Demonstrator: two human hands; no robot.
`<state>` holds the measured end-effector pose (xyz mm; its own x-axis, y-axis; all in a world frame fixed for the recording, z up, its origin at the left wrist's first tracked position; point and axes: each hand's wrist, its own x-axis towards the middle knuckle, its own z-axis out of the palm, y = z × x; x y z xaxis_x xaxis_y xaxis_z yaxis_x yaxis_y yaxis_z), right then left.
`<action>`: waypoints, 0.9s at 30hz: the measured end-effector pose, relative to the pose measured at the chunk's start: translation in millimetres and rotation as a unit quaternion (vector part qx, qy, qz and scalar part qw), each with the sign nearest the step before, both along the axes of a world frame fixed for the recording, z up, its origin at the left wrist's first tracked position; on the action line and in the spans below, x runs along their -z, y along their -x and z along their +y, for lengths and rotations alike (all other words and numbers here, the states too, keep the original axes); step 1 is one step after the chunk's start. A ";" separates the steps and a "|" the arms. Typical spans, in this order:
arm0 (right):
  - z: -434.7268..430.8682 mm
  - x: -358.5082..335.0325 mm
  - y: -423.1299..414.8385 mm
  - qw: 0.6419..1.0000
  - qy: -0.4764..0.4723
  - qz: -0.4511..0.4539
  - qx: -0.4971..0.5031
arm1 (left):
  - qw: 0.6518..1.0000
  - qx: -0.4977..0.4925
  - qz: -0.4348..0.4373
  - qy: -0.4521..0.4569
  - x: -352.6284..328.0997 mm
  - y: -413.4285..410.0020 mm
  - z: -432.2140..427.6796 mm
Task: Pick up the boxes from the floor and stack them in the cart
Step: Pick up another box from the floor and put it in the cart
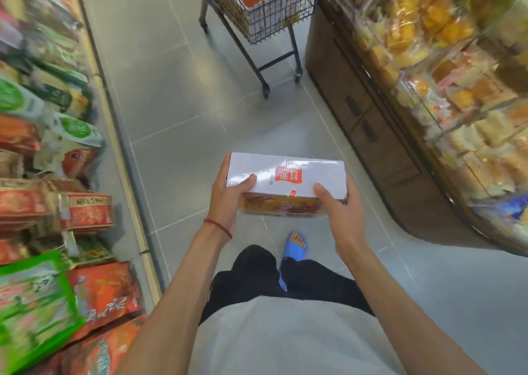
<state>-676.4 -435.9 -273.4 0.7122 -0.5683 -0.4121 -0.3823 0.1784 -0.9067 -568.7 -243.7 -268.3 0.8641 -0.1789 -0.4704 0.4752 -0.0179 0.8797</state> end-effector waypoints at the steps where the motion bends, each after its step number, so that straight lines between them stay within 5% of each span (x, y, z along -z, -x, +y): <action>1: -3.7 -1.3 -19.1 1.000 0.001 0.000 -0.010 | 1.000 -0.010 -0.004 0.001 -2.7 -14.3 -1.0; 8: -6.5 -1.4 -160.1 0.998 0.001 -0.006 -0.056 | 0.997 -0.071 -0.007 0.004 -2.6 -135.3 2.1; 27: -20.4 -5.1 -541.4 0.998 0.004 -0.004 0.058 | 0.996 0.032 -0.052 -0.062 -9.9 -555.2 -28.6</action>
